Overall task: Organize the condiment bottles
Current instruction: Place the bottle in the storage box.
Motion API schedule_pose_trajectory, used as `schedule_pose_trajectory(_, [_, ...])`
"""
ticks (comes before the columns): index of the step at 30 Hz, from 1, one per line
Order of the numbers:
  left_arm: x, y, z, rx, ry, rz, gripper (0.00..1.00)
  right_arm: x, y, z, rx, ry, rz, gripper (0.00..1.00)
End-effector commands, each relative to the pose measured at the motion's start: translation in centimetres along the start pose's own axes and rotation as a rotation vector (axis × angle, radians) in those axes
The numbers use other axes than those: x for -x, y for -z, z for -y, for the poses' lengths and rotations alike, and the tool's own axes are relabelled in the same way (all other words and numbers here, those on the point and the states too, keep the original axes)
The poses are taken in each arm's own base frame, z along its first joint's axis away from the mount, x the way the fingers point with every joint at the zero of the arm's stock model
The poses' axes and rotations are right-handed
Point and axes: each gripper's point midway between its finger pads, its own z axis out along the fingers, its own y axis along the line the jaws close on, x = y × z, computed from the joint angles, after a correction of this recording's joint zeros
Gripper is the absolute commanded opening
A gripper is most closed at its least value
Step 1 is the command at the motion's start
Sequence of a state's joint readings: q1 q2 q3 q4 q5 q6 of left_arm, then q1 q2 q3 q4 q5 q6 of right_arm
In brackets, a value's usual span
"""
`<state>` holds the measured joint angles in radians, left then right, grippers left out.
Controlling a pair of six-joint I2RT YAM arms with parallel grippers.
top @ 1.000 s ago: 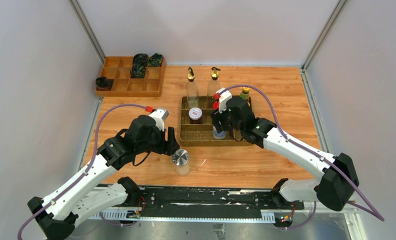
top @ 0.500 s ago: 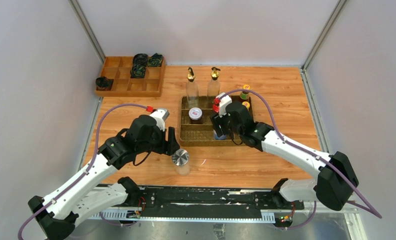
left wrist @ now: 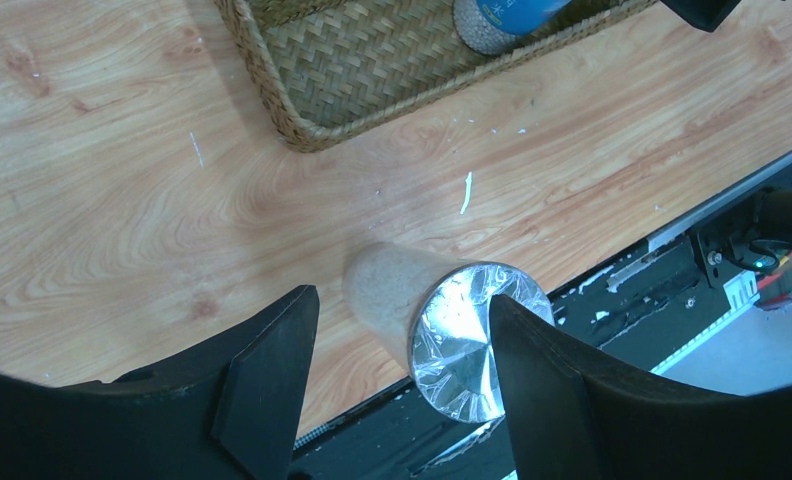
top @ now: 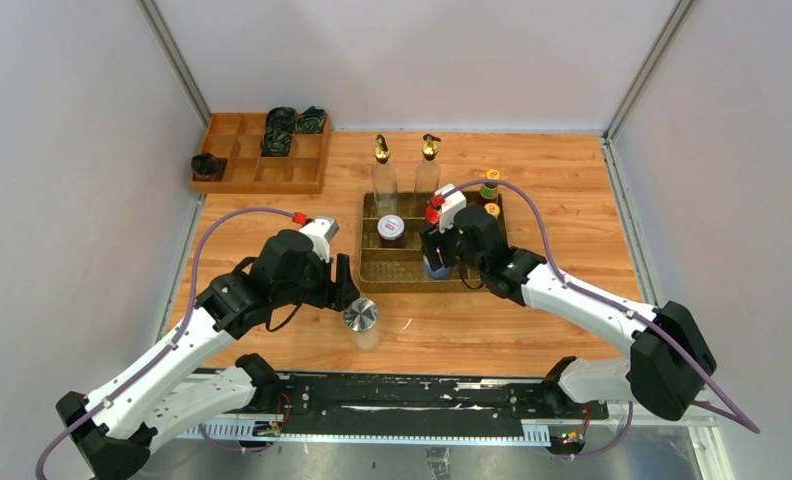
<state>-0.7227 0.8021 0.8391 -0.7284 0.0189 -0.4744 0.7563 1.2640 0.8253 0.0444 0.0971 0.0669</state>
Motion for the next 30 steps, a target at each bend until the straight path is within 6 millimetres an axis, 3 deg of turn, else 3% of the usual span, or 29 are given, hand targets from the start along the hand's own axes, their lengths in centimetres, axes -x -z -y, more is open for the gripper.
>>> schedule_pose_trajectory(1, [0.3, 0.5, 0.3, -0.014, -0.018, 0.011, 0.68, -0.6, -0.6, 0.0, 0.004, -0.030, -0.003, 0.65])
schedule_pose_trajectory(14, [0.4, 0.5, 0.5, -0.021, -0.013, 0.008, 0.68, -1.0, 0.8, 0.2, 0.006, -0.036, -0.011, 0.69])
schedule_pose_trajectory(22, [0.5, 0.6, 0.7, -0.030, -0.012, 0.010, 0.68, -1.5, 1.0, 0.0, 0.013, -0.054, -0.028, 0.84])
schedule_pose_trajectory(30, [0.6, 0.7, 0.8, -0.031, -0.009, 0.012, 0.68, 0.3, 2.7, 0.6, -0.012, -0.052, 0.008, 0.86])
